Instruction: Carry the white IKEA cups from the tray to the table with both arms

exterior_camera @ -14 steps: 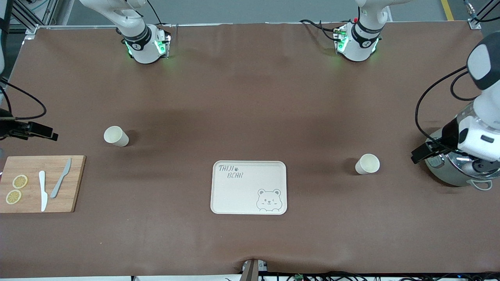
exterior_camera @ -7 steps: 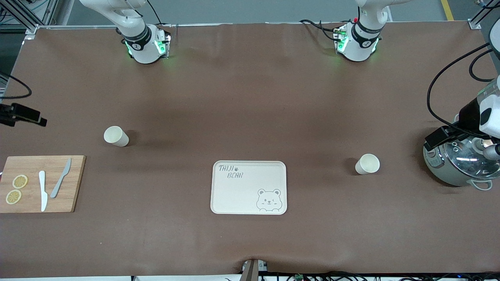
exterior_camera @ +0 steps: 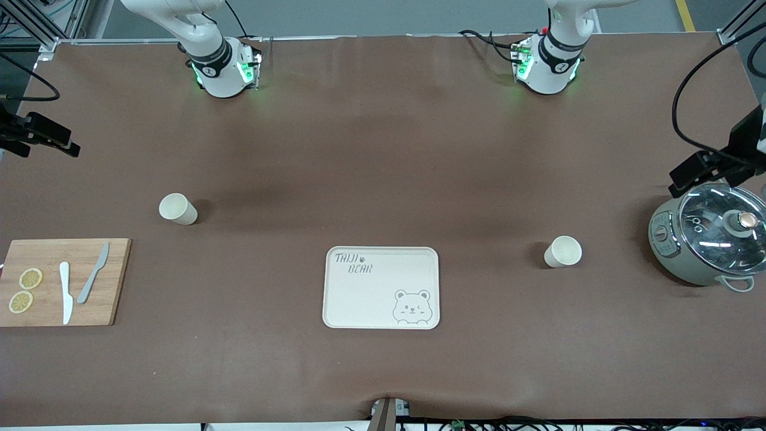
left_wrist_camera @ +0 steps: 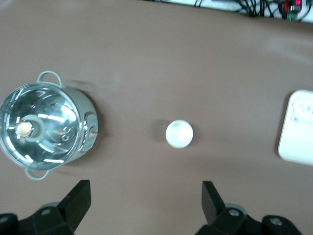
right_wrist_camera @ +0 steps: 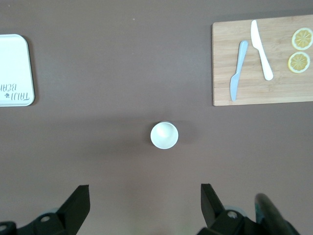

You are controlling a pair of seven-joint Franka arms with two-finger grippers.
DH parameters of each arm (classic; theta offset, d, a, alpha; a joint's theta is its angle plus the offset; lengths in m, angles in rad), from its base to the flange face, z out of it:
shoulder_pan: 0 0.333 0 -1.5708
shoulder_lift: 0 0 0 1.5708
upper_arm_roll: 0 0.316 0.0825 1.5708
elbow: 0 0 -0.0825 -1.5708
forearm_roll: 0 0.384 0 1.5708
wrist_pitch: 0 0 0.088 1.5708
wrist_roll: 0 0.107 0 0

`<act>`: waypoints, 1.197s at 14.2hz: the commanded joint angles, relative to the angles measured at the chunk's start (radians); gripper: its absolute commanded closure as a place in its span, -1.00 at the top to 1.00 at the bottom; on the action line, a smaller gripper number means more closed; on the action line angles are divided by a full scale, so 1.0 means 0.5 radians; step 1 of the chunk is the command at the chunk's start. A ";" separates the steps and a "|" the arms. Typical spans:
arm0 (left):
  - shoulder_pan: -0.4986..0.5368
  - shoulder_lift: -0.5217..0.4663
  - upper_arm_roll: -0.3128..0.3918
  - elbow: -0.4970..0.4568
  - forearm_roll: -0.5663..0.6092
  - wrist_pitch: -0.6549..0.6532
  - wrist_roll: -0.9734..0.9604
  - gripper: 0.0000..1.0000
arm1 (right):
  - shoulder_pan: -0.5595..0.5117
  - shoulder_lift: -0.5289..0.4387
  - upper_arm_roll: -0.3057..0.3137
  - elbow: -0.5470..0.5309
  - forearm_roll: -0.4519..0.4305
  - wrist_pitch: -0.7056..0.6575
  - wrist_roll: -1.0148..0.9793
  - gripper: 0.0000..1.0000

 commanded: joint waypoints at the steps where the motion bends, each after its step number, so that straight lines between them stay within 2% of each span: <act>1: -0.031 -0.104 0.069 -0.015 -0.042 -0.172 0.203 1.00 | 0.007 0.000 0.010 0.068 -0.118 -0.027 0.040 1.00; 5: -0.049 -0.175 0.075 -0.045 -0.070 -0.353 0.222 1.00 | -0.002 0.003 0.010 0.056 -0.152 -0.030 0.040 1.00; 8: -0.043 -0.334 0.075 -0.281 -0.192 -0.320 0.219 1.00 | -0.005 0.003 0.010 0.053 -0.152 -0.036 0.047 1.00; 10: -0.068 -0.426 0.069 -0.407 -0.189 -0.259 0.209 1.00 | -0.002 0.006 0.010 0.053 -0.149 -0.042 0.047 1.00; 17: -0.074 -0.381 0.026 -0.371 -0.097 -0.231 0.179 1.00 | -0.026 0.021 0.001 0.050 -0.131 -0.051 0.047 1.00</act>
